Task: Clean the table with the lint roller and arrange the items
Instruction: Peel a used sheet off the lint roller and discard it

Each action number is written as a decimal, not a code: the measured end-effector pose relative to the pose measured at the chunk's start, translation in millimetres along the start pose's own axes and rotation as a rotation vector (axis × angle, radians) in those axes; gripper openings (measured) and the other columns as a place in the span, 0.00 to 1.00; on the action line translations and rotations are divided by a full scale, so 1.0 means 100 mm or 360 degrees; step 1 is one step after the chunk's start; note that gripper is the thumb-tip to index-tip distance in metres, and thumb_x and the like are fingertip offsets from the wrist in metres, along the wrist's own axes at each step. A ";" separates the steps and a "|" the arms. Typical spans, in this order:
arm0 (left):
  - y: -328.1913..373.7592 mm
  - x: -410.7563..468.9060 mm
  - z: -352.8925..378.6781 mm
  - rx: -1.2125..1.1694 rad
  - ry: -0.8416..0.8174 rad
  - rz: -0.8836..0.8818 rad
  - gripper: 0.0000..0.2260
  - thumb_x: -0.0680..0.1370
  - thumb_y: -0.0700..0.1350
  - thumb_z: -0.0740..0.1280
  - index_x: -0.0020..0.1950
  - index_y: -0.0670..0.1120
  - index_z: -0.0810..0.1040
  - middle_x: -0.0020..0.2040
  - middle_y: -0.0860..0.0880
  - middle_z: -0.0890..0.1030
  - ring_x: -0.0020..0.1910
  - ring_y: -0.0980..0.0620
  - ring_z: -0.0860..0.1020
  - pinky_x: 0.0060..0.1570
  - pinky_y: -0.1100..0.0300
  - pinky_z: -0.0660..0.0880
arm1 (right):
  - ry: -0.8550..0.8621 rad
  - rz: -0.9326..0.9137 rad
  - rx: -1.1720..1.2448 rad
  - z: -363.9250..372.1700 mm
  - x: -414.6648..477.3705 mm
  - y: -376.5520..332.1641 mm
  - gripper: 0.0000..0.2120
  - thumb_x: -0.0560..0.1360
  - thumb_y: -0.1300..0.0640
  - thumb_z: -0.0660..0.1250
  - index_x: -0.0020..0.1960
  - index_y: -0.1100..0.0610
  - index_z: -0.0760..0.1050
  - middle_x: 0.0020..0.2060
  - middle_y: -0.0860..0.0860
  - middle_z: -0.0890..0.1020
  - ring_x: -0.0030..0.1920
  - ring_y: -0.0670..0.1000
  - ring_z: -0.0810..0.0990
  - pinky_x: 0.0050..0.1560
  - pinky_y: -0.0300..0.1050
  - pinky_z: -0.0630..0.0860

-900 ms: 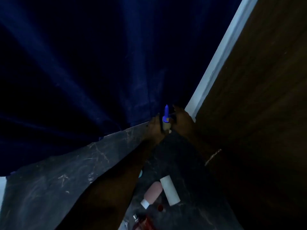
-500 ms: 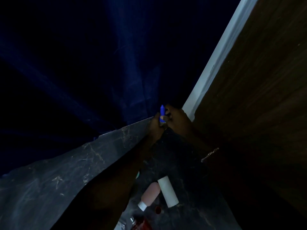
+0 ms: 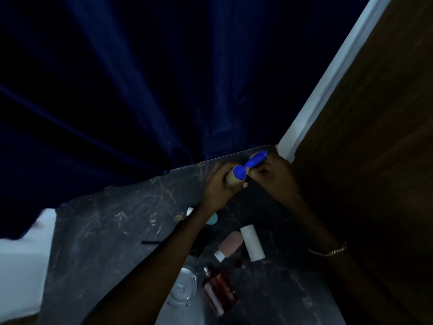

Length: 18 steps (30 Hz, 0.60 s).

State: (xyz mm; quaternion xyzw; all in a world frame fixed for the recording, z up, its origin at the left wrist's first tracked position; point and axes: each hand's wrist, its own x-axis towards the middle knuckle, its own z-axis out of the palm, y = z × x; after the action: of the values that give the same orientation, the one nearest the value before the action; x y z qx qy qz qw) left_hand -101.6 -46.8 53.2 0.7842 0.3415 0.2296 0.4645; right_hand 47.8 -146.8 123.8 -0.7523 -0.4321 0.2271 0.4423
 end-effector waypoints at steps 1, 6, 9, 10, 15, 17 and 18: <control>0.03 -0.11 -0.06 0.0052 0.0057 0.0034 0.21 0.69 0.47 0.82 0.59 0.53 0.81 0.55 0.50 0.81 0.55 0.61 0.76 0.56 0.68 0.70 | -0.0029 -0.0013 0.0052 -0.01 -0.08 -0.06 0.16 0.67 0.59 0.73 0.53 0.47 0.76 0.46 0.47 0.83 0.47 0.45 0.83 0.54 0.49 0.80; 0.25 -0.70 -0.42 0.0191 0.0119 0.0089 0.23 0.69 0.44 0.81 0.63 0.49 0.81 0.54 0.51 0.76 0.52 0.60 0.76 0.56 0.73 0.69 | -0.0260 -0.0095 0.0115 -0.15 -0.47 -0.33 0.16 0.67 0.60 0.74 0.52 0.46 0.78 0.46 0.44 0.83 0.48 0.43 0.82 0.55 0.41 0.78; 0.36 -1.04 -0.60 0.0275 0.0169 0.0044 0.24 0.70 0.42 0.81 0.64 0.49 0.81 0.54 0.50 0.73 0.50 0.57 0.76 0.54 0.77 0.68 | -0.0442 -0.0143 0.0167 -0.19 -0.68 -0.56 0.13 0.70 0.62 0.74 0.52 0.51 0.79 0.44 0.46 0.83 0.46 0.42 0.82 0.50 0.34 0.76; 0.39 -1.15 -0.64 0.0306 0.0193 0.0031 0.23 0.70 0.42 0.81 0.65 0.48 0.81 0.54 0.50 0.73 0.50 0.56 0.76 0.53 0.77 0.68 | -0.0497 -0.0130 0.0174 -0.20 -0.74 -0.63 0.13 0.71 0.62 0.73 0.53 0.52 0.78 0.44 0.46 0.83 0.45 0.42 0.83 0.48 0.32 0.77; 0.44 -1.55 -0.80 0.0494 0.0294 -0.0001 0.25 0.70 0.42 0.81 0.66 0.51 0.80 0.55 0.51 0.72 0.51 0.53 0.76 0.55 0.63 0.75 | -0.0658 -0.0102 0.0107 -0.21 -0.90 -0.87 0.11 0.74 0.58 0.71 0.55 0.53 0.80 0.43 0.48 0.85 0.43 0.44 0.85 0.47 0.38 0.81; 0.46 -1.67 -0.85 0.0583 0.0336 -0.0007 0.26 0.70 0.43 0.81 0.66 0.55 0.79 0.55 0.52 0.71 0.52 0.52 0.77 0.54 0.54 0.79 | -0.0700 -0.0226 -0.0229 -0.18 -0.94 -1.00 0.10 0.73 0.56 0.71 0.54 0.51 0.81 0.43 0.44 0.85 0.44 0.39 0.82 0.48 0.33 0.78; 0.47 -1.71 -0.87 0.0646 0.0351 -0.0012 0.27 0.70 0.44 0.80 0.66 0.57 0.77 0.56 0.52 0.70 0.52 0.51 0.76 0.53 0.52 0.80 | -0.0731 -0.0277 -0.0419 -0.15 -0.95 -1.06 0.10 0.74 0.54 0.71 0.55 0.50 0.81 0.44 0.44 0.84 0.45 0.39 0.81 0.48 0.34 0.77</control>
State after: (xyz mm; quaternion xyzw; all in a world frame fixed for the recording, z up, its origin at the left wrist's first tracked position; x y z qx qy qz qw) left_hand -258.4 -140.6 128.1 0.8304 0.4322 0.2389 0.2580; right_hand -38.6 -209.6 218.4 -0.6922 -0.6099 0.2948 0.2490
